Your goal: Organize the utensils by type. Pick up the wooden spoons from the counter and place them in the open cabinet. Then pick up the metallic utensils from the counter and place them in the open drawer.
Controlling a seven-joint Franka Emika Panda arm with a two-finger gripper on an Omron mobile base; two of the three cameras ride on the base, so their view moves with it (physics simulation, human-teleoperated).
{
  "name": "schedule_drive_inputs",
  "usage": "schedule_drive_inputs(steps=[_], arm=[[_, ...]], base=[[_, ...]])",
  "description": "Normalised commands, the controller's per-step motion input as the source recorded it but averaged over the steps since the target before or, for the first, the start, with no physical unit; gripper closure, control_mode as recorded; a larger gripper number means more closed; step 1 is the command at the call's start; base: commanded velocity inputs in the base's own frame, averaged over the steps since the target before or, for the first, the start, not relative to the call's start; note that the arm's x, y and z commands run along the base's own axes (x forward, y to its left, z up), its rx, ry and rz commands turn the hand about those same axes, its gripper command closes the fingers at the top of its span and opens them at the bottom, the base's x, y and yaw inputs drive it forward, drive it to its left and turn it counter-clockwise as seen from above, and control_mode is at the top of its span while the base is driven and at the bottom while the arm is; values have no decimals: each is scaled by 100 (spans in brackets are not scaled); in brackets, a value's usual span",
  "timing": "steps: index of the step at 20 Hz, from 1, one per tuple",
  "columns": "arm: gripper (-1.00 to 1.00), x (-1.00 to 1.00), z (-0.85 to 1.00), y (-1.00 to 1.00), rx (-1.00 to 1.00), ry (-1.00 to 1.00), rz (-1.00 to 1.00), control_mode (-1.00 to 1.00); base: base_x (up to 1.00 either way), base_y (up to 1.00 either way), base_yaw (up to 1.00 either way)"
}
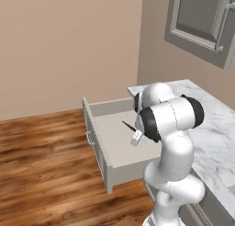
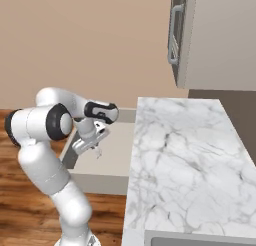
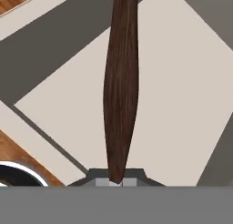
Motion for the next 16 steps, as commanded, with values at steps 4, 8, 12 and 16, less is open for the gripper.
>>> schedule_drive_inputs(steps=[4, 8, 12, 16], arm=[[100, 100, -20, 5, 0, 21, 5, -100], [100, 100, -34, 53, -10, 14, 1, -100], [100, 100, -38, 69, -22, 35, 0, -100], [100, 100, -15, 52, -19, 37, 0, -100]], base=[[0, 0, 0], [0, 0, 0], [0, 0, 0], [0, 0, 0]])
